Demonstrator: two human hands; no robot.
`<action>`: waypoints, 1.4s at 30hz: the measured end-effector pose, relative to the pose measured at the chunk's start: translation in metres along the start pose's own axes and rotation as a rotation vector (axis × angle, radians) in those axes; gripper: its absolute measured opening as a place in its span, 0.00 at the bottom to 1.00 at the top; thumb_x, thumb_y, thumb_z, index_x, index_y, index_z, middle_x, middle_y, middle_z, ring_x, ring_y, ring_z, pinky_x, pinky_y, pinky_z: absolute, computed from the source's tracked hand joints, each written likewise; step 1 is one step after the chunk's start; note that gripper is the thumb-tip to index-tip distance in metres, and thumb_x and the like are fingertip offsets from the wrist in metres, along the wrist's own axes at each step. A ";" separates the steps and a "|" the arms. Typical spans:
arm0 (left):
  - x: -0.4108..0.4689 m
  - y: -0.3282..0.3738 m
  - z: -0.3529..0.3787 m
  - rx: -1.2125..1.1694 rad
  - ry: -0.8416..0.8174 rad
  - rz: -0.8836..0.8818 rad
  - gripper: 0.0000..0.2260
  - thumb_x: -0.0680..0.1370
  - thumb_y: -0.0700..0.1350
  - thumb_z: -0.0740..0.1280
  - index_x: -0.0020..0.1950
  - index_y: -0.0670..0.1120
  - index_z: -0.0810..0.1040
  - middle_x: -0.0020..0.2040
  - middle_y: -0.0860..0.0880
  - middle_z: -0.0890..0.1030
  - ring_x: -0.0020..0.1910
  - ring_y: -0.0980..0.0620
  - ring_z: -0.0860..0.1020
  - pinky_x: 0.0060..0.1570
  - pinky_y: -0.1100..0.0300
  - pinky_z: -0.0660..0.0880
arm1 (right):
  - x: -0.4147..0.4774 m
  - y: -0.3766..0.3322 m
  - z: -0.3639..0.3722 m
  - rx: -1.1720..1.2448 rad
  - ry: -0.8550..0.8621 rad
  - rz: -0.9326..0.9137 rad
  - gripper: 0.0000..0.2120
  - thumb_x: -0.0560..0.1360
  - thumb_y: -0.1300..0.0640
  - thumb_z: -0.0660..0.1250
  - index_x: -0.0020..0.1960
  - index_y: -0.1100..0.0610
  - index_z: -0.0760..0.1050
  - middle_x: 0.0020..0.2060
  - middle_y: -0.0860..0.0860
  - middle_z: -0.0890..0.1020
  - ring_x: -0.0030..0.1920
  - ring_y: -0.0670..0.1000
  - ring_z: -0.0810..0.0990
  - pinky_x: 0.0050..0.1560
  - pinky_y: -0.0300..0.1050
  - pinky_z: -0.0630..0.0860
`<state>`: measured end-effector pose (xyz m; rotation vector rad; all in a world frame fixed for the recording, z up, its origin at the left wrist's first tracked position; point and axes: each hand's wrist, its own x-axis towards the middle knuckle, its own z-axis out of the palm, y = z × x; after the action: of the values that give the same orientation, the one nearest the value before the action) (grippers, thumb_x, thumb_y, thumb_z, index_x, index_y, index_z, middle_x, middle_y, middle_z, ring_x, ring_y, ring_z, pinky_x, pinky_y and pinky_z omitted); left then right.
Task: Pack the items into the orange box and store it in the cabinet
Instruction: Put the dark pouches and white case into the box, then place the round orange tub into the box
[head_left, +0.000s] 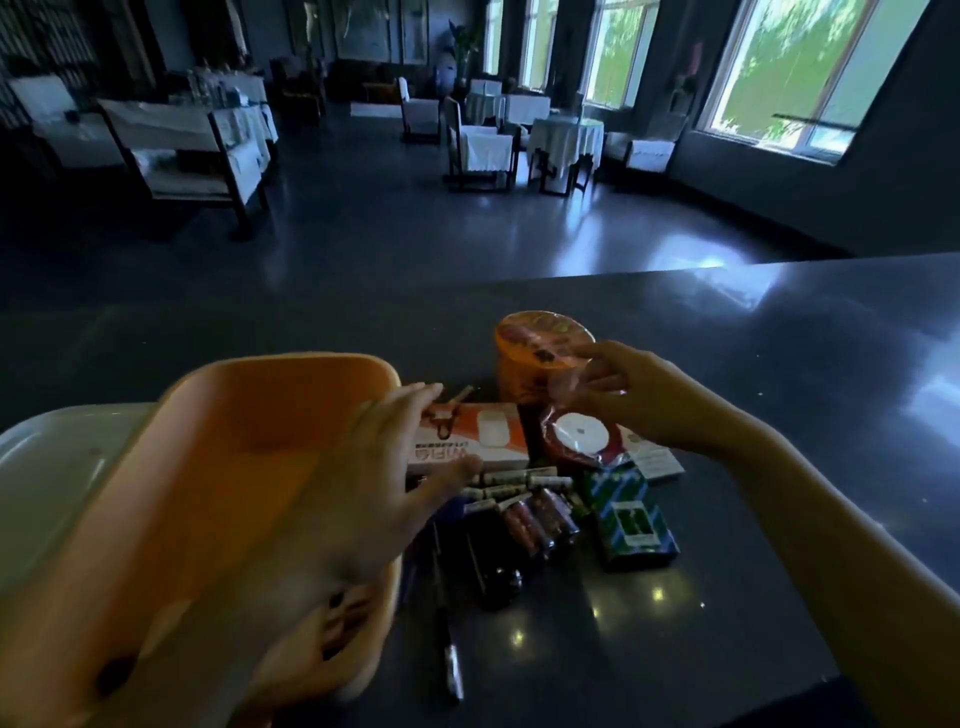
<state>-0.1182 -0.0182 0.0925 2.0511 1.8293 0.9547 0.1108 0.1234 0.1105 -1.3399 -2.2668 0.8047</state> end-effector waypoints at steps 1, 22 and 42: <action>0.011 0.011 0.016 -0.031 0.002 -0.038 0.46 0.61 0.79 0.45 0.72 0.55 0.57 0.68 0.60 0.61 0.62 0.67 0.55 0.60 0.72 0.50 | 0.001 0.018 -0.014 0.014 -0.007 0.002 0.31 0.65 0.39 0.69 0.65 0.45 0.67 0.51 0.43 0.79 0.48 0.41 0.79 0.43 0.36 0.74; 0.176 -0.009 0.158 -0.540 0.062 -0.506 0.53 0.60 0.66 0.72 0.74 0.57 0.42 0.72 0.50 0.64 0.67 0.54 0.65 0.60 0.57 0.67 | 0.143 0.129 -0.002 0.651 -0.201 0.090 0.34 0.71 0.53 0.70 0.72 0.48 0.57 0.60 0.47 0.77 0.57 0.49 0.78 0.56 0.54 0.77; 0.063 0.005 -0.060 -0.186 0.556 -0.403 0.58 0.53 0.61 0.75 0.75 0.47 0.48 0.56 0.67 0.74 0.56 0.66 0.73 0.55 0.71 0.67 | 0.114 -0.083 -0.004 0.740 -0.483 -0.398 0.28 0.61 0.22 0.53 0.60 0.26 0.54 0.56 0.42 0.78 0.56 0.46 0.78 0.54 0.51 0.73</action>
<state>-0.1501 0.0264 0.1608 1.3085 2.1875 1.5976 0.0049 0.1941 0.1714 -0.3700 -2.0848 1.7122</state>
